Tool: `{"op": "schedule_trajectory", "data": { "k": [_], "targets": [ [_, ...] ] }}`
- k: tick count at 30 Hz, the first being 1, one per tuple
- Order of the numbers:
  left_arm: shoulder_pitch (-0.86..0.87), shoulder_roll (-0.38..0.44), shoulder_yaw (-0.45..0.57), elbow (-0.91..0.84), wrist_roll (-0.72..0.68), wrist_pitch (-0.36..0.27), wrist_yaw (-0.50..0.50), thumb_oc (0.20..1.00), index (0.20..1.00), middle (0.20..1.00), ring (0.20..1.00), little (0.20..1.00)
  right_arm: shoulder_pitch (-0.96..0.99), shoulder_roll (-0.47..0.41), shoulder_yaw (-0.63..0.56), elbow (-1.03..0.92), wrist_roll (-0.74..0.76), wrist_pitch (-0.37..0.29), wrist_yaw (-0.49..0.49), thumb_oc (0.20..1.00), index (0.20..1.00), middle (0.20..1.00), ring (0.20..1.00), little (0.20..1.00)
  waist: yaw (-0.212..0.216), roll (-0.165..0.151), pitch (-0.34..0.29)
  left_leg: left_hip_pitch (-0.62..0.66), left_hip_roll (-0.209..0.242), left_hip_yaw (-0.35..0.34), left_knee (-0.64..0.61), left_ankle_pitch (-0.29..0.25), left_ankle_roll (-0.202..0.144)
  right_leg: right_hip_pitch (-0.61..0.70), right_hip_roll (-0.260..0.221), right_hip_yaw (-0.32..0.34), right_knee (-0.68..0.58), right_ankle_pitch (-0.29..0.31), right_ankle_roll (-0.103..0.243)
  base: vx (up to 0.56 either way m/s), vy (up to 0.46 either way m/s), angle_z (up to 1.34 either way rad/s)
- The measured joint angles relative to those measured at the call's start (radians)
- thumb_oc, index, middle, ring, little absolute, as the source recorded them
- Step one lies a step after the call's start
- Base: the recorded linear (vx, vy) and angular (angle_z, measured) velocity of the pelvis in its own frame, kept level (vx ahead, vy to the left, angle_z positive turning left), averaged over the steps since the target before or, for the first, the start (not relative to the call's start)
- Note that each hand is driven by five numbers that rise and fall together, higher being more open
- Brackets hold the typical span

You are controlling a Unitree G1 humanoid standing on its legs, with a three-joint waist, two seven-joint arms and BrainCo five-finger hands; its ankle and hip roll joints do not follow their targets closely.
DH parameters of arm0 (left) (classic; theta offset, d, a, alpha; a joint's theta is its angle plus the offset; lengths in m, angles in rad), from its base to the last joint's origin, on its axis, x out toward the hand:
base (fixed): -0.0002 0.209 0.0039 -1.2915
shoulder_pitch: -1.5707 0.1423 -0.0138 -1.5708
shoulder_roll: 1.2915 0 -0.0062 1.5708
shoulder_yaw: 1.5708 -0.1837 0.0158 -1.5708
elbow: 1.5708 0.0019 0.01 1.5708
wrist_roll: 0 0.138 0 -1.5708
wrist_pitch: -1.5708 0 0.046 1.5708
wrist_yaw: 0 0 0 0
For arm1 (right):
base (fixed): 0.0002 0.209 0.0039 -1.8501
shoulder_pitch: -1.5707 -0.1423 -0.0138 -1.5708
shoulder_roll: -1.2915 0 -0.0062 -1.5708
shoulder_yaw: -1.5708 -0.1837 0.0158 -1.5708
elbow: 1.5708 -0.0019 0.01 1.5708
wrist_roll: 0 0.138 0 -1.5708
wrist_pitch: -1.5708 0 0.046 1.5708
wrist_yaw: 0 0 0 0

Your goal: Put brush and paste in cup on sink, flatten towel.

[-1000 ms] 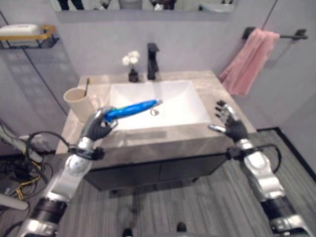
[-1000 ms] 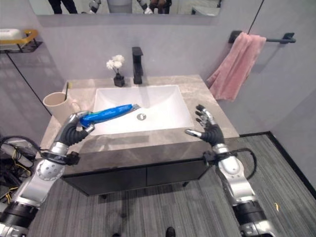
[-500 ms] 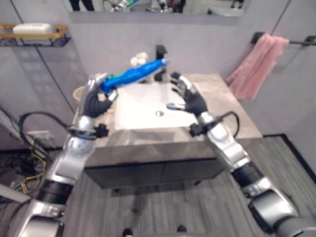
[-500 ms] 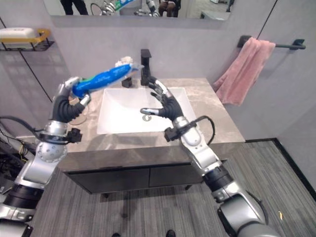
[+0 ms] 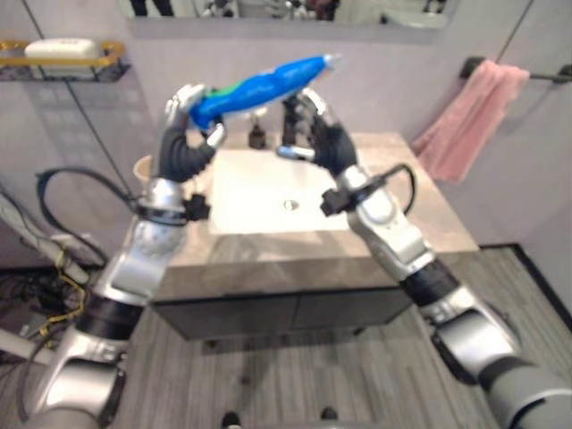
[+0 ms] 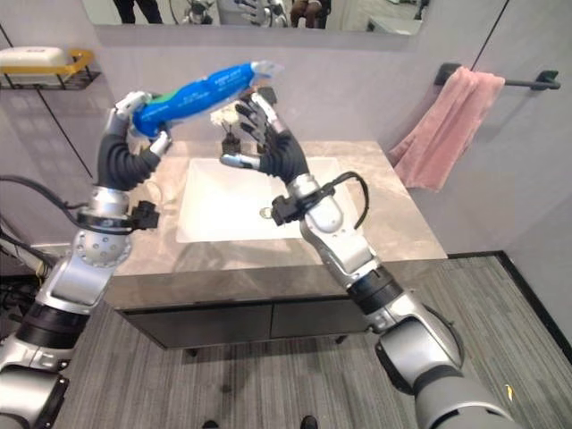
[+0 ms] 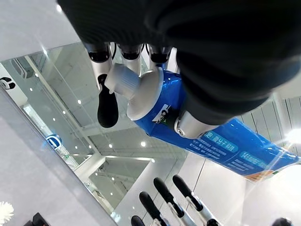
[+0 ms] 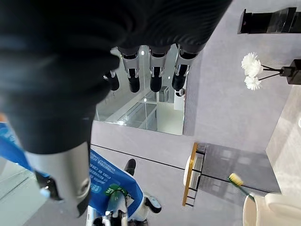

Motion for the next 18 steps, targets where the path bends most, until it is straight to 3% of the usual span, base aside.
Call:
{"op": "schedule_trajectory", "data": {
  "k": [11, 18],
  "targets": [
    [-0.070, 0.003, -0.028, 0.007, -0.053, -0.003, 0.020, 0.200, 0.200, 0.200, 0.200, 0.200, -0.077, 0.080, 0.011, 0.020, 0.231, -0.049, 0.022, 1.000, 1.000, 1.000, 1.000, 1.000, 0.027, -0.001, -0.002, -0.016, 0.000, -0.007, 0.000, 0.001, -0.001, -0.011, 0.002, -0.002, 0.006, -0.002, -0.003, 0.02, -0.001, 0.02],
    [-0.070, 0.000, -0.035, 0.010, -0.065, -0.019, 0.021, 0.200, 0.200, 0.200, 0.200, 0.200, -0.077, 0.106, 0.012, 0.017, 0.267, -0.058, 0.048, 1.000, 1.000, 1.000, 1.000, 1.000, 0.027, 0.000, -0.005, -0.014, 0.000, -0.008, 0.000, 0.001, -0.001, -0.010, 0.001, -0.003, 0.001, -0.002, -0.003, 0.00, 0.000, 0.00]
  ]
}}
